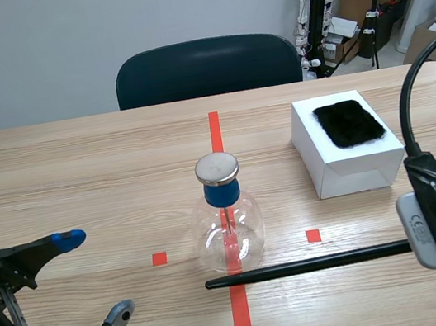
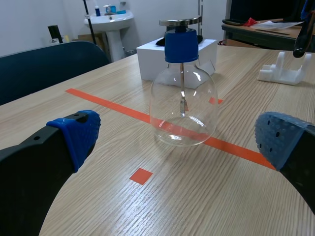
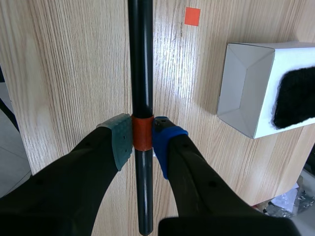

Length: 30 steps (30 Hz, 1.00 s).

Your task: Do the electroscope experiment. pick up the black charging rod

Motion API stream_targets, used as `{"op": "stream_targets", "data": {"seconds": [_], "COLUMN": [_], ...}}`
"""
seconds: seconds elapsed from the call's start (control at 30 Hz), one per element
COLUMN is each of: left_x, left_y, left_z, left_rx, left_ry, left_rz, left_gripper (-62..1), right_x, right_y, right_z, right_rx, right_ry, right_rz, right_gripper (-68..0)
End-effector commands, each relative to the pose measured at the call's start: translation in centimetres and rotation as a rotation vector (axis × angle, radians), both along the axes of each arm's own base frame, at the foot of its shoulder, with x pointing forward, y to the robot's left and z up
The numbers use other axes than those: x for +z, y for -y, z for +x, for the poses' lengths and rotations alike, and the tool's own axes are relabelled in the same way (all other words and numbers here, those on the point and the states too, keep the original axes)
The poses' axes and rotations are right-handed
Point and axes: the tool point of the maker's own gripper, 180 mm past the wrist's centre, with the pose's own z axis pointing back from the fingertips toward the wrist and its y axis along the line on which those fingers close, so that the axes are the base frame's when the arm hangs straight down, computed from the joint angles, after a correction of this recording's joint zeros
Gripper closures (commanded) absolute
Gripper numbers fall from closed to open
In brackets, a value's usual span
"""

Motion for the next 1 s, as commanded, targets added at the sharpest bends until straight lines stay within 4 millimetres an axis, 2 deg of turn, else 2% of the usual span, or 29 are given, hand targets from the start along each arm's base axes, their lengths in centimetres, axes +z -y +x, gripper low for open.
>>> {"op": "stream_targets", "data": {"seconds": [0.0, 0.17, 0.3, 0.6, 0.97], "left_x": [1.0, 1.0, 1.0, 1.0, 1.0], "left_y": [-0.1, -0.1, -0.1, -0.1, -0.1], "left_z": [0.5, 0.5, 0.5, 0.5, 0.5], "left_rx": [0.002, 0.001, 0.001, 0.001, 0.001], "left_ry": [0.032, 0.031, 0.031, 0.031, 0.030], "left_rz": [-0.023, -0.022, -0.023, -0.023, -0.023], "left_gripper": [-62.3, -62.3, -62.3, -62.3, -62.3], "right_x": [0.5, 0.4, 0.7, 3.2, 4.0], "right_y": [0.2, 0.4, -0.1, -0.7, -0.6], "right_z": [1.1, 1.7, 0.9, -0.3, -2.5], "right_rx": [-0.017, -0.053, -0.031, -0.035, -0.030], "right_ry": [0.045, 0.120, 0.163, 0.274, 0.297], "right_rz": [-0.012, -0.033, -0.022, 0.001, 0.018], "right_gripper": [-0.7, -0.6, -0.6, -0.6, -0.6]}}
